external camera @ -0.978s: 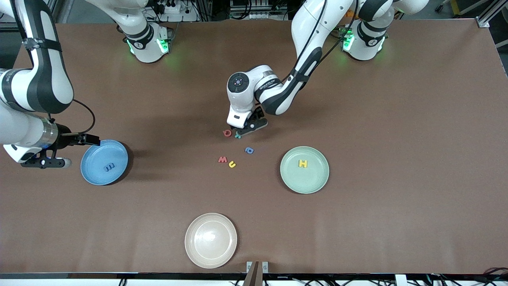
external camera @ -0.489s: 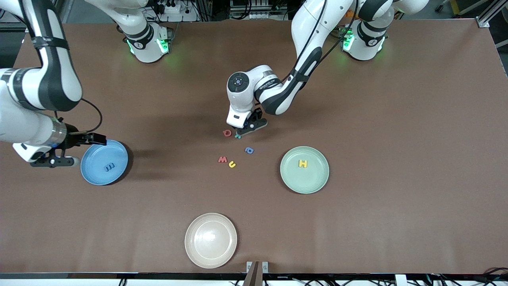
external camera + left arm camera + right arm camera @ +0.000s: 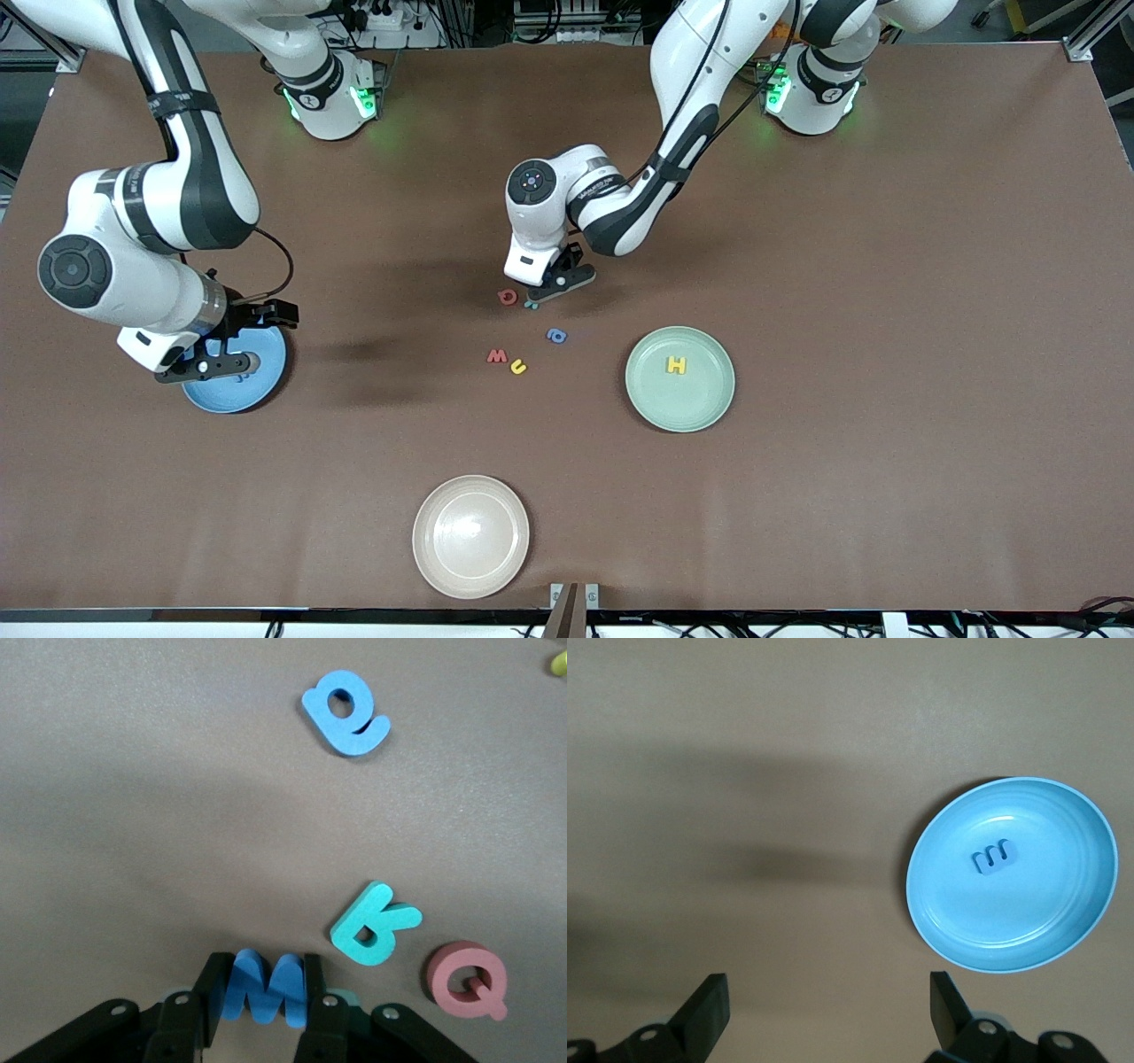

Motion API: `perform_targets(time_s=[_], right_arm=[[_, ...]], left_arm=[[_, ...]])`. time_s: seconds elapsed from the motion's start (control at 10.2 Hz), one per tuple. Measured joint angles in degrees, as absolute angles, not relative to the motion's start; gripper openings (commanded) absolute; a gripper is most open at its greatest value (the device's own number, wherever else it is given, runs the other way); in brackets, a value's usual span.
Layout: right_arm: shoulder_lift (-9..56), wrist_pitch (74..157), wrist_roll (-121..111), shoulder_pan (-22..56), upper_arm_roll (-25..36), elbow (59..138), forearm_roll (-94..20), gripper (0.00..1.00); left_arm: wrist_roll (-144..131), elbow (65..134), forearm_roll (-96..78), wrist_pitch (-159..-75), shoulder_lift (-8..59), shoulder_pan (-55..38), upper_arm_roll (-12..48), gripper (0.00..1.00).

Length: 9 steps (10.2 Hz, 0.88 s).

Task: Sort upper and lower case letters into plates
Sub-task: 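Release the m in the blue plate while the left gripper grasps the M, then drop the blue M into the green plate while the right gripper reaches letters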

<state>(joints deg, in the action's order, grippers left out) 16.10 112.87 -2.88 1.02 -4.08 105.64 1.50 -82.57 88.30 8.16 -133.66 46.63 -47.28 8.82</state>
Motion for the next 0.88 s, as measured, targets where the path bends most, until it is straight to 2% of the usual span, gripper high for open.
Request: perform_targets(time_s=[0.1, 0.39, 0.88], right_arm=[[16.74, 114.90, -2.94, 1.57, -4.17, 105.63, 1.50, 1.00], [19.34, 118.11, -2.94, 4.46, -4.28, 103.69, 1.50, 1.00], [22.50, 118.12, -1.23, 12.25, -4.41, 99.10, 1.49, 1.00]], left_arm=[[-82.57, 88.29, 8.16, -133.66, 46.62, -47.25, 8.78, 0.00], [-82.11, 88.02, 8.17, -132.86, 45.95, -46.09, 8.42, 0.00], [-68.30, 87.24, 7.33, -120.65, 40.44, -38.85, 8.78, 0.00]])
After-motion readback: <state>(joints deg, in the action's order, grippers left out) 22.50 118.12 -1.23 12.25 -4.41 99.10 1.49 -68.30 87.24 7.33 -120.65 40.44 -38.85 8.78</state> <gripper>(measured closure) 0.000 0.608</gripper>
